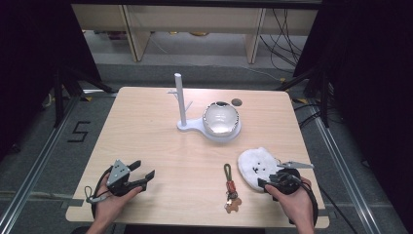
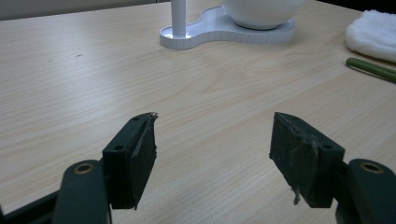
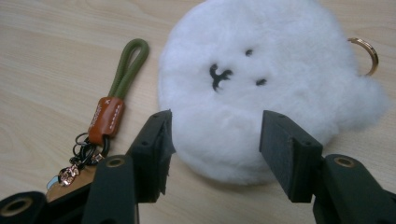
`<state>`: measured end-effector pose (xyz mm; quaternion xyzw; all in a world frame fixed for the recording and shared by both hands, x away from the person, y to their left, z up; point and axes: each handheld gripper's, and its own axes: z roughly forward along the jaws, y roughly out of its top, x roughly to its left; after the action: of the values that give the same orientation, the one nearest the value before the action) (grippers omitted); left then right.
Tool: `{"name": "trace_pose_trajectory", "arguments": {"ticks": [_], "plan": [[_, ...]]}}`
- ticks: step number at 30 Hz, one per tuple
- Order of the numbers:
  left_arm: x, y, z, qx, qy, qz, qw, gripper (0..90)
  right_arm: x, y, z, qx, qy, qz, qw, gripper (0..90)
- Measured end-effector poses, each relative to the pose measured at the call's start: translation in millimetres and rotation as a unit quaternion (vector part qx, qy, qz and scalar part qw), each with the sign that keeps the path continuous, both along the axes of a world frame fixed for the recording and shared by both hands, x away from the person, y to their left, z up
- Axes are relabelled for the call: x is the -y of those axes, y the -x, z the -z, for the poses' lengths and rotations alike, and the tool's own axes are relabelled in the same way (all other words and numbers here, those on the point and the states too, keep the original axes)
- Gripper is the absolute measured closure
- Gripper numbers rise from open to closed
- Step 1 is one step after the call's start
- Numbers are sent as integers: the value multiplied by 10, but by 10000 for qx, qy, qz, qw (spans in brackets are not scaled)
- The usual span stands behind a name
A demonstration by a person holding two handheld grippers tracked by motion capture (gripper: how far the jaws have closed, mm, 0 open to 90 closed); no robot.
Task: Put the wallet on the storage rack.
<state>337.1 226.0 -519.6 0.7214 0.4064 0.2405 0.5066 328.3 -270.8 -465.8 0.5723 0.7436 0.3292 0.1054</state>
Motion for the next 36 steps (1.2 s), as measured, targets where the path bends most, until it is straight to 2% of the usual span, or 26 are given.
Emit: {"name": "trace_pose_trajectory", "arguments": {"ticks": [2, 5, 7, 8, 9, 10, 11, 12, 16, 17, 18, 20, 22, 23, 26, 30, 32, 33, 35, 36], "plan": [[1, -7, -4, 36, 19, 10, 10000, 308, 22, -25, -1, -36, 51, 47, 10000, 464], [3, -14, -15, 63, 6, -27, 10000, 309, 96, -86, 3, 11, 115, -36, 9999, 481], [-3, -24, -20, 93, -69, -42, 9999, 309, 124, -111, -22, -112, 156, 22, 9998, 485], [-7, -26, -28, 92, -143, -75, 9998, 309, 155, -137, -17, -73, 291, -82, 9995, 487], [-8, -31, -28, 87, -138, -82, 9998, 309, 176, -172, -6, -118, 166, -153, 9997, 491], [-12, -36, -29, 75, -123, -89, 9999, 309, 187, -188, -15, -194, 271, -152, 9993, 494], [-12, -36, -29, 75, -123, -89, 9999, 310, 187, -188, -15, -194, 271, -152, 9993, 494], [-23, -37, -25, 84, -122, -92, 9998, 311, 185, -234, -50, -379, 260, -185, 9988, 492], [-29, -32, -11, 84, -60, -77, 9999, 312, 223, -323, -72, -515, 483, -112, 9974, 485], [-29, -26, -12, 79, -58, -71, 9999, 313, 225, -341, -85, -616, 369, -69, 9974, 480], [-30, -20, -14, 71, -82, -68, 9999, 313, 242, -364, -96, -656, 500, 3, 9966, 473], [-26, -25, -2, 91, -37, -24, 9999, 314, 255, -387, -105, -688, 441, 2, 9967, 465], [-23, -22, 9, 61, -120, 17, 9999, 316, 286, -459, -132, -776, 666, 99, 9947, 436], [-21, -20, 9, 60, -134, 32, 9999, 316, 290, -486, -137, -787, 684, 162, 9944, 438], [-4, -6, -5, 66, -130, 46, 9999, 316, 339, -561, -136, -847, 762, 58, 9935, 426], [3, -7, -11, 81, -138, 69, 9998, 316, 352, -636, -139, -942, 812, -8, 9922, 403], [-4, -7, -13, 83, -140, 50, 9999, 316, 345, -689, -127, -986, 766, 90, 9921, 392], [-3, -10, -8, 102, -94, 64, 9999, 316, 337, -705, -133, -1128, 746, 128, 9907, 389], [-6, -1, -12, 101, -108, 49, 9999, 316, 339, -736, -119, -1194, 755, 43, 9900, 385], [-9, -3, -12, 116, -98, 61, 9999, 316, 318, -746, -114, -1294, 717, 130, 9889, 384]]}}
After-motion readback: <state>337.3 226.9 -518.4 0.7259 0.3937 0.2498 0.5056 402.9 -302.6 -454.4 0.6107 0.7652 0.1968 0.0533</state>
